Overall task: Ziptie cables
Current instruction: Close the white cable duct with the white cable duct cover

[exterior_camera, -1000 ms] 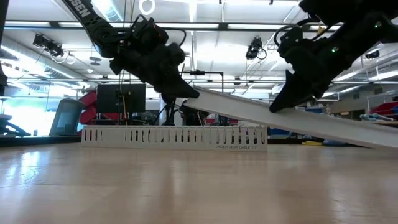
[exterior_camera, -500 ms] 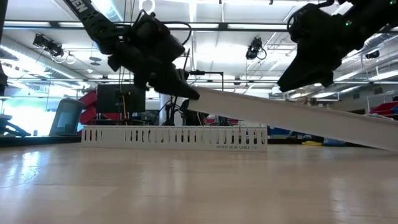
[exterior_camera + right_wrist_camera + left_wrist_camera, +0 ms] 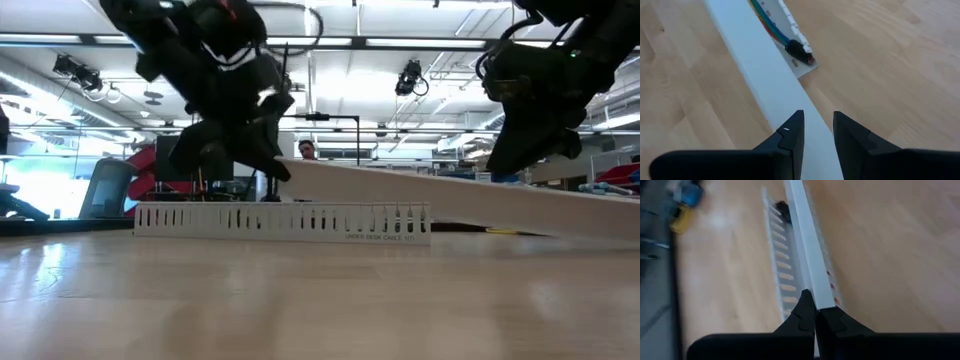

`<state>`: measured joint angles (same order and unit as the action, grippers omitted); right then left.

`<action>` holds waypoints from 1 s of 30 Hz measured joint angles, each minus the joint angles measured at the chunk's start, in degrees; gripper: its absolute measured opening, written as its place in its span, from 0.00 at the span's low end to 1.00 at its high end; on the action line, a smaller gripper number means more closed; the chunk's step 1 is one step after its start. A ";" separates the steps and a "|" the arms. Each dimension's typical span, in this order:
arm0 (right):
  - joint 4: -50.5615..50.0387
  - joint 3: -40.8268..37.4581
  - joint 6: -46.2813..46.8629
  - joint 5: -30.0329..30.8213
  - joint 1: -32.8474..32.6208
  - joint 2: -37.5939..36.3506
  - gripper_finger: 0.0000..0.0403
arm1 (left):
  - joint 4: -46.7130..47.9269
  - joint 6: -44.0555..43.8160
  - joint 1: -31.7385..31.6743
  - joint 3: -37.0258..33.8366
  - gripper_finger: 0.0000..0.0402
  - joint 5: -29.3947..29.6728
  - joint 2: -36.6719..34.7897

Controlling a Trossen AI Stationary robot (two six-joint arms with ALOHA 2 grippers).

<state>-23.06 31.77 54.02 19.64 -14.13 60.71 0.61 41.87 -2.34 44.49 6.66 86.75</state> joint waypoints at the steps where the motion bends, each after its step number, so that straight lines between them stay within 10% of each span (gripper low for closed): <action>1: 0.07 0.00 -0.03 -0.02 0.00 0.02 0.22 | -0.16 0.03 1.12 0.00 0.00 2.13 -0.61; 15: -1.97 0.00 -0.13 -3.49 -0.03 0.02 0.22 | 2.67 6.96 9.68 -0.02 0.00 20.44 -2.22; 30: 17.12 -0.04 -27.54 -5.98 4.29 0.11 0.22 | 0.50 13.34 12.97 -0.02 0.00 19.94 -2.04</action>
<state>-5.94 31.73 26.48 13.66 -9.84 60.82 1.11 55.21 10.63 44.47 26.60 84.71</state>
